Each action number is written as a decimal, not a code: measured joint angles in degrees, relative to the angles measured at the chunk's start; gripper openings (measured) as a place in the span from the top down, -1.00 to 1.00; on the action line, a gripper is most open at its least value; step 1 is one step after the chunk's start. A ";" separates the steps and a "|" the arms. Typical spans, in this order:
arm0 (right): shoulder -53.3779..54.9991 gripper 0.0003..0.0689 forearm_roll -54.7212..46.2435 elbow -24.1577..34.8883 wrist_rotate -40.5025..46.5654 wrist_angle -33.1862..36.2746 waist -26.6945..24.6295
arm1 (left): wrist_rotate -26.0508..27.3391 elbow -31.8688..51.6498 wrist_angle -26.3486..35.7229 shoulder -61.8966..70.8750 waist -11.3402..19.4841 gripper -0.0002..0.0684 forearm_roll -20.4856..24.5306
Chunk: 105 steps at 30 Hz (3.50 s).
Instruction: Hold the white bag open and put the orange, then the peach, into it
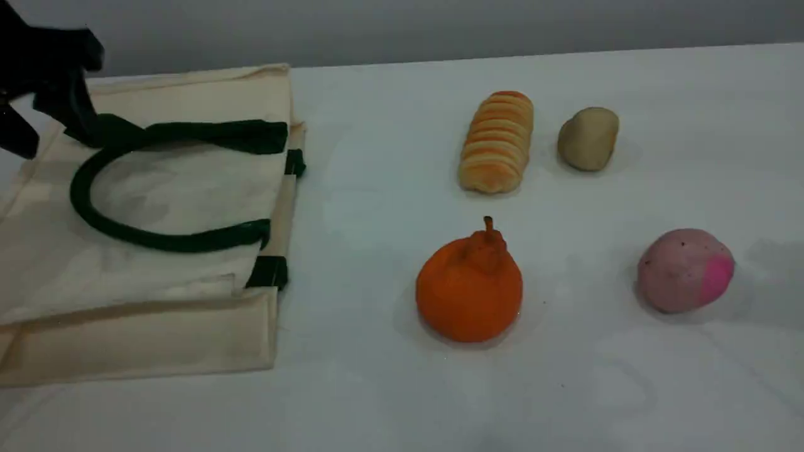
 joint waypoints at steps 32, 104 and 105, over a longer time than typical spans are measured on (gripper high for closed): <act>1.21 -0.40 4.38 0.00 -6.35 -0.06 0.00 | -8.71 -7.38 -2.64 17.83 0.00 -0.31 6.34; 37.33 -0.40 39.20 -1.88 -40.58 9.31 19.53 | 25.13 -40.04 37.42 -6.48 -5.75 0.84 -27.90; 37.81 -0.40 39.20 -2.29 -40.58 9.50 19.53 | 25.74 -40.04 37.56 -6.48 -5.75 0.84 -28.47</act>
